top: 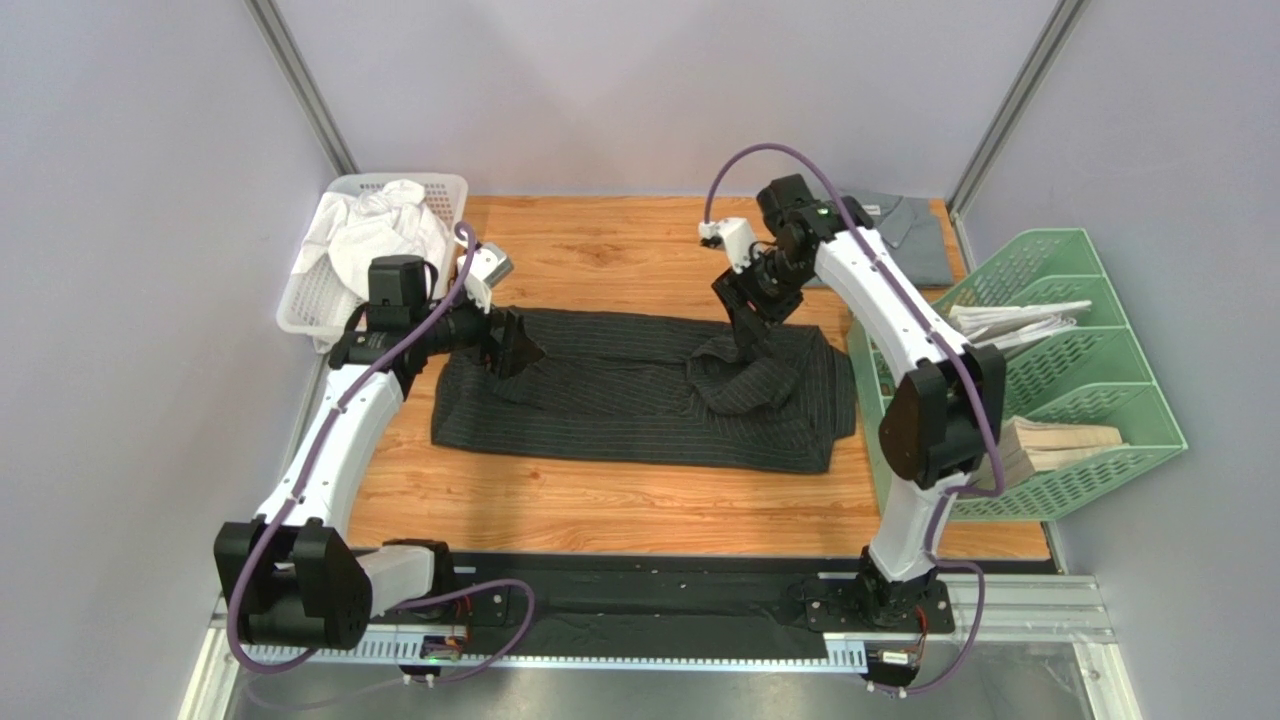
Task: Fold and stack the long sleeve shirts
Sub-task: Fold the shirt
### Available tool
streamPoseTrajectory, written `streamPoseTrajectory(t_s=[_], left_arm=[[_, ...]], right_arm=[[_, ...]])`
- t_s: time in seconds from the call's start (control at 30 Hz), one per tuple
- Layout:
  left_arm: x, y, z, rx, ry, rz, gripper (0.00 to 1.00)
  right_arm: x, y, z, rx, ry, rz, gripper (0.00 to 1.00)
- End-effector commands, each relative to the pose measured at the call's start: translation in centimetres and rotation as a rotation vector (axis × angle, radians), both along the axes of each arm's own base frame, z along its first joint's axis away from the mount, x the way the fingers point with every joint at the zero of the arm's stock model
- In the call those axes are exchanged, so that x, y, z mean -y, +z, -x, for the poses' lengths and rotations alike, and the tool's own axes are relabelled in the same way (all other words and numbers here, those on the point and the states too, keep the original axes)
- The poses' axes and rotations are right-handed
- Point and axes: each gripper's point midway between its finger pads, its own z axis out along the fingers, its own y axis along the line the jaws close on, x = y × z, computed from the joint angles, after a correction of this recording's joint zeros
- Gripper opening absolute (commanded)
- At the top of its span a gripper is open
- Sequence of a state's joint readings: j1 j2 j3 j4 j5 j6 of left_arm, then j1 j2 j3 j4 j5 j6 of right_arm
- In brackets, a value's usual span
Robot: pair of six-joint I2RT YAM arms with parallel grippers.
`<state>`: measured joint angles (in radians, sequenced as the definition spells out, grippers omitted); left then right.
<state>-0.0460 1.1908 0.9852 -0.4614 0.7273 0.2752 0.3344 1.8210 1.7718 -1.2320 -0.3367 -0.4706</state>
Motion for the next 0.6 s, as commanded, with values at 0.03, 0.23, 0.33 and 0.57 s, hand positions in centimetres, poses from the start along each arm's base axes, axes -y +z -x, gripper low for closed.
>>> streamPoseTrajectory(t_s=[0.03, 0.23, 0.33, 0.57], left_arm=[[0.2, 2.0, -0.2, 0.069, -0.029, 0.004, 0.93], [-0.2, 1.9, 0.1, 0.083, -0.03, -0.025, 0.93], [-0.1, 1.8, 0.4, 0.082, -0.036, -0.025, 0.93], [0.2, 1.2, 0.3, 0.051, -0.037, 0.003, 0.93]], right_arm=[[0.8, -5.7, 0.9, -0.168, 0.018, 0.156, 0.58], [2.1, -7.7, 5.5, -0.287, 0.02, 0.185, 0.48], [2.4, -7.3, 7.8, -0.299, 0.058, 0.151, 0.4], [1.8, -6.7, 8.3, -0.275, 0.08, 0.114, 0.0]])
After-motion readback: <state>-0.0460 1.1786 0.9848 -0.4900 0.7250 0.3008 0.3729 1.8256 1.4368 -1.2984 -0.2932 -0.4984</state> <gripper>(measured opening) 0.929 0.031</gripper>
